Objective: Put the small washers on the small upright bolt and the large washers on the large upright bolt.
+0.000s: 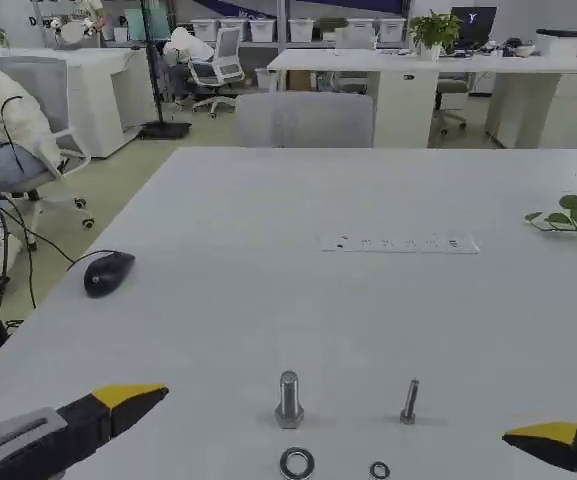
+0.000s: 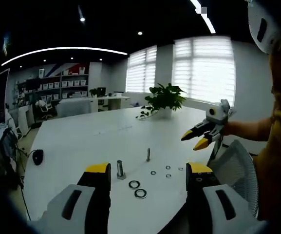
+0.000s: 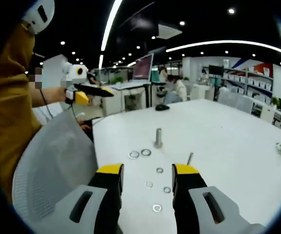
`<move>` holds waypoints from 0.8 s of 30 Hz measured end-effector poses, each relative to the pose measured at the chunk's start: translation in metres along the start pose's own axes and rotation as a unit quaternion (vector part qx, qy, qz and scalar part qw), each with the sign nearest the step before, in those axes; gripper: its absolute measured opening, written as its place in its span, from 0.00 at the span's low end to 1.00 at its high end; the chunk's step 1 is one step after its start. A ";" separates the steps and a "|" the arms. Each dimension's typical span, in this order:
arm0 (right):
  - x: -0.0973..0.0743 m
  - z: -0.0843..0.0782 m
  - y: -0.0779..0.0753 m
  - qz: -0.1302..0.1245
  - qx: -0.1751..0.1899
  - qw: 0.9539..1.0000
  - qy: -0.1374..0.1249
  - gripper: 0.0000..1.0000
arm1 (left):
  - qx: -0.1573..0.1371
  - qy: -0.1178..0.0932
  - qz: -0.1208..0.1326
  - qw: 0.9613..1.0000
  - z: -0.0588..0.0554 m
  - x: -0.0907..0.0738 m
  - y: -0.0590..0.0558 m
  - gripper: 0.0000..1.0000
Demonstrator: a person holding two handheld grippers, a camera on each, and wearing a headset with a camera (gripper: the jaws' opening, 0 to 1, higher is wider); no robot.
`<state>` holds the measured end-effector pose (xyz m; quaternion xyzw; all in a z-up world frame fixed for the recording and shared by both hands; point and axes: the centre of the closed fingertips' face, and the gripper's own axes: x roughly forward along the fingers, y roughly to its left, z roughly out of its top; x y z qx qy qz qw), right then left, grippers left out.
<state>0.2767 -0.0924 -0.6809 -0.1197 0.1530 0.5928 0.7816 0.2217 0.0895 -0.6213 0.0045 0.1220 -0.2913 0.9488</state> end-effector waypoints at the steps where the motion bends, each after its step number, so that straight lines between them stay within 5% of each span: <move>1: 0.000 0.000 0.000 0.000 0.000 1.000 0.000 0.41 | 0.000 -0.001 -0.001 1.000 0.000 0.000 -0.001 0.62; 24: 0.000 -0.005 -0.001 -0.001 0.000 1.000 0.003 0.41 | -0.001 0.002 -0.004 1.000 -0.002 0.003 -0.004 0.61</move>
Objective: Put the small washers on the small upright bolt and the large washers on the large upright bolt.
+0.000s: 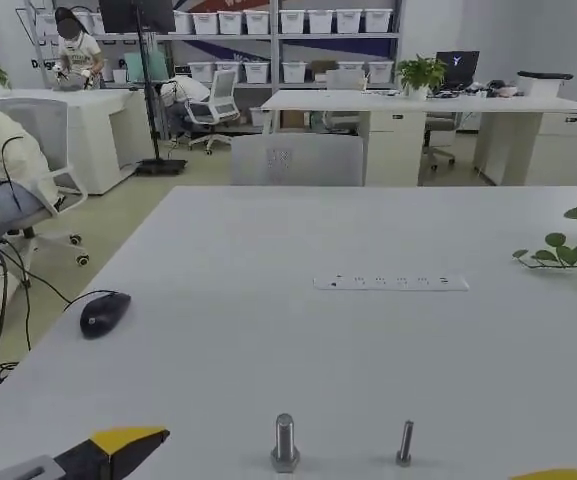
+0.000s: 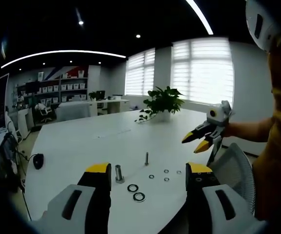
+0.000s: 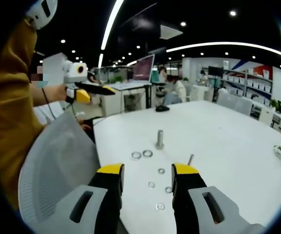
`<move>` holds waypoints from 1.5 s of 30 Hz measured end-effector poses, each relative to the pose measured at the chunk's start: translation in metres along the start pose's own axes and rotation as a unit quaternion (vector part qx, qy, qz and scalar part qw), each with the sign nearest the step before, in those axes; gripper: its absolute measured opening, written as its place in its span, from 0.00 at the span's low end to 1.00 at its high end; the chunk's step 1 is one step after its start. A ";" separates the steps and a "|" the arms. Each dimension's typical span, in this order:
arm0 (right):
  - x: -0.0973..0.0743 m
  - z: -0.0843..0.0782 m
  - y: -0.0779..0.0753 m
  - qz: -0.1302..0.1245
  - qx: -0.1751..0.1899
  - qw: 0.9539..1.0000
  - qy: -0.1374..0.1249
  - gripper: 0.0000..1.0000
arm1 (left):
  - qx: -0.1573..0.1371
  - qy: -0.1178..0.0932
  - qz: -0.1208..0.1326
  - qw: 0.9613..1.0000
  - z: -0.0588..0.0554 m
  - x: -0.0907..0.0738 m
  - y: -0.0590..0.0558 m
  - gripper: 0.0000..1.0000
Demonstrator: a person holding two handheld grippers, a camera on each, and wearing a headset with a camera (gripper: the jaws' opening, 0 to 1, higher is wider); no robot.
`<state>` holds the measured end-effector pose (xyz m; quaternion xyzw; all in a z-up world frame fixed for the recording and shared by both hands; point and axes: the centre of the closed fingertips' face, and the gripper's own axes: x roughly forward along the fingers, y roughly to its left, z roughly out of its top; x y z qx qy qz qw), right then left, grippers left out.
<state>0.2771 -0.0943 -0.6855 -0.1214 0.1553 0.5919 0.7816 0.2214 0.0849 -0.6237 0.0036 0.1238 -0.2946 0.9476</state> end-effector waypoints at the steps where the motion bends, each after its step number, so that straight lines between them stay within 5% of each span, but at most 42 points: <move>1: 0.000 0.000 0.000 0.000 0.000 1.000 0.000 0.41 | 0.000 0.000 0.000 1.000 0.000 0.000 0.000 0.61; 20: 0.004 -0.004 -0.005 -0.001 0.000 1.000 0.006 0.41 | -0.003 -0.001 -0.003 1.000 -0.001 0.005 0.003 0.61; 45: 0.009 -0.009 -0.002 0.013 -0.009 1.000 0.021 0.41 | -0.018 0.016 -0.022 0.999 -0.019 0.012 -0.007 0.61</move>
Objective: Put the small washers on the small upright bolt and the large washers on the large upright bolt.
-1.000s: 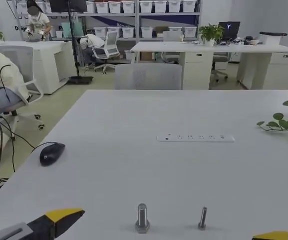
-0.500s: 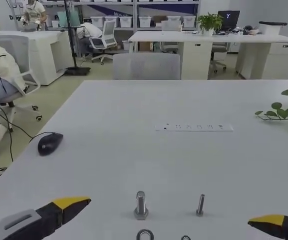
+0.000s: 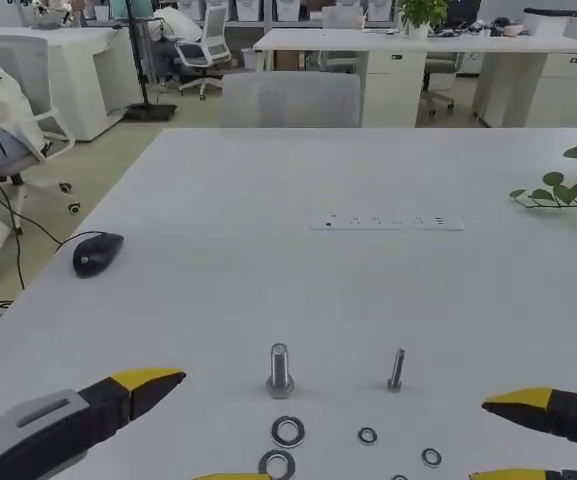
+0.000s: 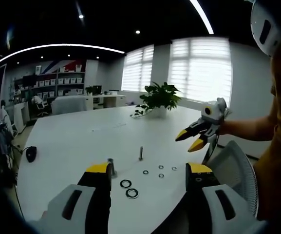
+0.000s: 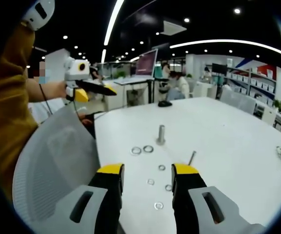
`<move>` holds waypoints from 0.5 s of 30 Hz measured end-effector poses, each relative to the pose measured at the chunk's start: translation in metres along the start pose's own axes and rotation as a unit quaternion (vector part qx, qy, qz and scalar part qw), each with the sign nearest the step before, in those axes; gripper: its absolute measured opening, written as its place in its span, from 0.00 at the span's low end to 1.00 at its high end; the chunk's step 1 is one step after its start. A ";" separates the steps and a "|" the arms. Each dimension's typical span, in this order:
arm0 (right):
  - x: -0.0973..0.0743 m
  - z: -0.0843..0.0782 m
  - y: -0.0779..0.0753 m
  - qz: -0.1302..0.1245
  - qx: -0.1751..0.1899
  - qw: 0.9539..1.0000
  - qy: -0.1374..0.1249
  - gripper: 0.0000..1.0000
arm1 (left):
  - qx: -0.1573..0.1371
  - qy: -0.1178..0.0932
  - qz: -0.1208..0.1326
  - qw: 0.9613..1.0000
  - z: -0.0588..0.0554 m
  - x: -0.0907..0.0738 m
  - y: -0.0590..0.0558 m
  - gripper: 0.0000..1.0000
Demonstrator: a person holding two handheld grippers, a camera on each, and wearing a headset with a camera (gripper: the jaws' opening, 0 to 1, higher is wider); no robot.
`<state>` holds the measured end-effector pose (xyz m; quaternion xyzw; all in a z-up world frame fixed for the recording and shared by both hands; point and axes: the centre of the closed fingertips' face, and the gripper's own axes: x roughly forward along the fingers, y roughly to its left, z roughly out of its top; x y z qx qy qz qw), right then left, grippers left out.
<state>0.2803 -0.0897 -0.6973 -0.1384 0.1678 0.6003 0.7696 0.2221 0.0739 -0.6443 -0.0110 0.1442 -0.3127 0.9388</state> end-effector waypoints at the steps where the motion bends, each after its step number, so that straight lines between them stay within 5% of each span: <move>1: 0.000 0.000 0.000 0.001 -0.001 1.000 0.000 0.41 | 0.000 0.001 0.000 1.000 -0.001 0.000 -0.001 0.61; 15: 0.005 -0.001 -0.006 0.019 -0.016 1.000 0.015 0.41 | -0.007 0.007 -0.002 1.000 -0.008 0.005 -0.007 0.61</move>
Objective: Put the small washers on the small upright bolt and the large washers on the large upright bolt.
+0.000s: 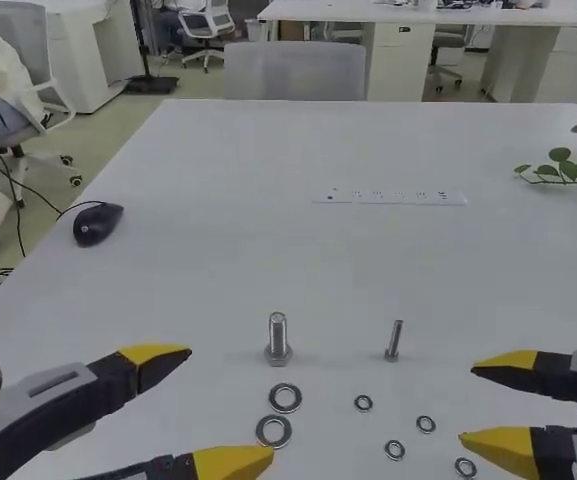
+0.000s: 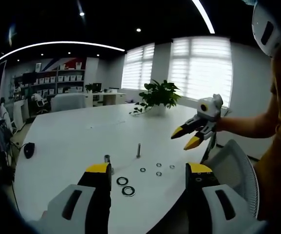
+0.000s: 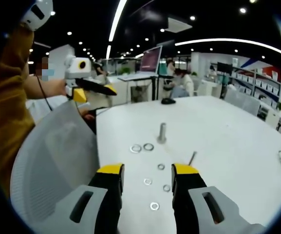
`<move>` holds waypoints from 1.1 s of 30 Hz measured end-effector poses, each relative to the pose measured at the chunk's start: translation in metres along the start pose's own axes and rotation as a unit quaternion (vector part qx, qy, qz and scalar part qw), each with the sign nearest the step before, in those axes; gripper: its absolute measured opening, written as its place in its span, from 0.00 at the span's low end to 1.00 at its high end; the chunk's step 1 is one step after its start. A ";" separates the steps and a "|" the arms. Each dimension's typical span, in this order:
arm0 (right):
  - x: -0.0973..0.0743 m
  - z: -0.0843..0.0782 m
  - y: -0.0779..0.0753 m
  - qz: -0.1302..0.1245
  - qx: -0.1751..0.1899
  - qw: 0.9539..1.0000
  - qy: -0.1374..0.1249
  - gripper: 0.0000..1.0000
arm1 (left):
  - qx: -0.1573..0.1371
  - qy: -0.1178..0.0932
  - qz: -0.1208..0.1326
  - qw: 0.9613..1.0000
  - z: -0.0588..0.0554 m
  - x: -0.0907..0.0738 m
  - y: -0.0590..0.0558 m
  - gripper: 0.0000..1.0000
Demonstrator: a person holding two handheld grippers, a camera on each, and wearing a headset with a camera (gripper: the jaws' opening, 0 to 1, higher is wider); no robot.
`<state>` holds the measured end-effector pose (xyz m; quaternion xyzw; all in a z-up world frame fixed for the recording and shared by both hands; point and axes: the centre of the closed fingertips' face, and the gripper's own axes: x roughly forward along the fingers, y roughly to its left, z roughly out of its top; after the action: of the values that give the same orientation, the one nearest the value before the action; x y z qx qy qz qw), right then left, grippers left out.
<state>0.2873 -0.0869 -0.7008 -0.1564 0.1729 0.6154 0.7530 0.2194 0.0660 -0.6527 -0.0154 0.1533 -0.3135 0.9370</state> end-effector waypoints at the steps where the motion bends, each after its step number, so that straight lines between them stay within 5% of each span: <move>1: 0.000 0.001 -0.001 0.001 -0.002 1.000 0.000 0.41 | 0.000 -0.002 0.000 1.000 0.001 0.000 -0.001 0.61; 8: 0.006 -0.003 -0.008 0.013 -0.012 1.000 0.014 0.41 | -0.002 0.003 -0.004 1.000 -0.002 0.006 -0.003 0.61; 19: 0.014 -0.037 -0.020 0.042 -0.018 0.996 0.078 0.39 | -0.006 0.005 -0.004 1.000 -0.005 0.009 -0.004 0.61; 28: 0.015 -0.076 -0.016 0.074 -0.031 0.984 0.157 0.37 | -0.007 0.007 -0.004 1.000 -0.006 0.009 -0.003 0.61; 33: 0.018 -0.095 -0.016 0.094 -0.049 0.973 0.206 0.36 | -0.009 0.010 -0.005 1.000 -0.008 0.010 -0.003 0.61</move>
<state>0.3001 -0.1166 -0.7937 -0.2994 0.3076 0.6456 0.6317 0.2231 0.0583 -0.6630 -0.0212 0.1649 -0.3167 0.9338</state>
